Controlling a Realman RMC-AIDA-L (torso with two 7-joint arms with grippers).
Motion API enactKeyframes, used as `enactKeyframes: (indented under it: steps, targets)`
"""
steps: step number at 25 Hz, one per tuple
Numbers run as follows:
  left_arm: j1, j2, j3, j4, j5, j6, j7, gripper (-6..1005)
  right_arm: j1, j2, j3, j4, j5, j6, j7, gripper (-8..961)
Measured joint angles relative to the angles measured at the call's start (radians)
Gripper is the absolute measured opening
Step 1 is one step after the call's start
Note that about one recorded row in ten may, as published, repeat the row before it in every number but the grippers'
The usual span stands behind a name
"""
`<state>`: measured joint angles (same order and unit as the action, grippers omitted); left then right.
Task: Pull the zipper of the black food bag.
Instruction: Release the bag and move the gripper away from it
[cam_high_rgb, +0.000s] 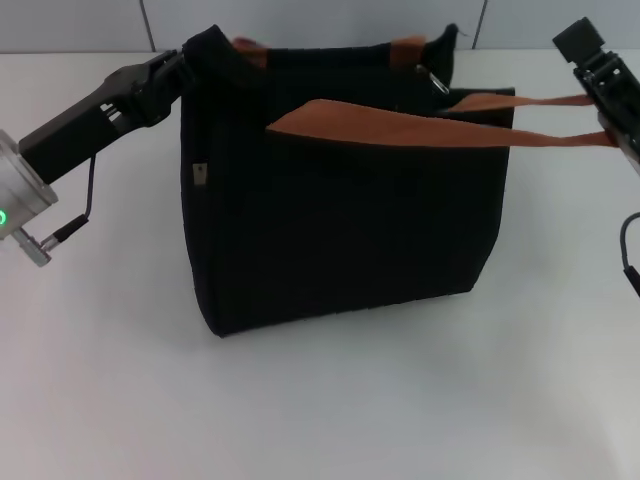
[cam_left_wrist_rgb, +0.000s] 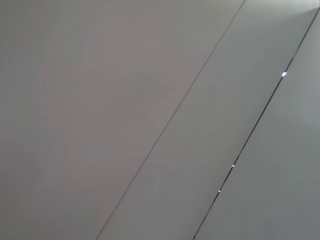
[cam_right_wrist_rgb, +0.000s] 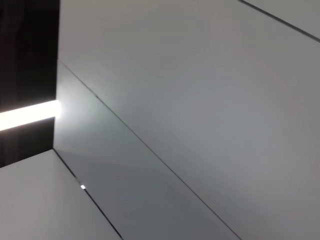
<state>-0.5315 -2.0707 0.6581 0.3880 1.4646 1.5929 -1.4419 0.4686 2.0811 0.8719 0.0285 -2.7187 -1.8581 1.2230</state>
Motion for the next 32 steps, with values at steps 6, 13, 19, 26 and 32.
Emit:
enactKeyframes:
  steps: [6, 13, 19, 26, 32]
  targets:
    - [-0.004, -0.002, 0.003, 0.0, 0.0, -0.007, 0.0, 105, 0.005, 0.001, -0.01, 0.003, -0.001, -0.009, -0.021, 473]
    - [-0.007, -0.004, 0.017, -0.01, -0.001, 0.0, 0.0, 108, 0.027, 0.005, -0.022, 0.047, -0.015, 0.01, -0.096, 648]
    - [-0.009, -0.004, 0.048, 0.005, 0.009, 0.006, 0.018, 110, 0.032, 0.005, -0.053, 0.101, -0.035, 0.017, -0.207, 711]
    - [-0.004, 0.001, 0.161, 0.123, 0.012, 0.028, 0.102, 112, 0.019, 0.005, -0.056, 0.09, -0.045, 0.02, -0.268, 718]
    - [0.0, 0.004, 0.113, 0.182, -0.014, 0.086, 0.094, 151, 0.019, 0.005, -0.056, 0.086, -0.046, 0.023, -0.269, 717]
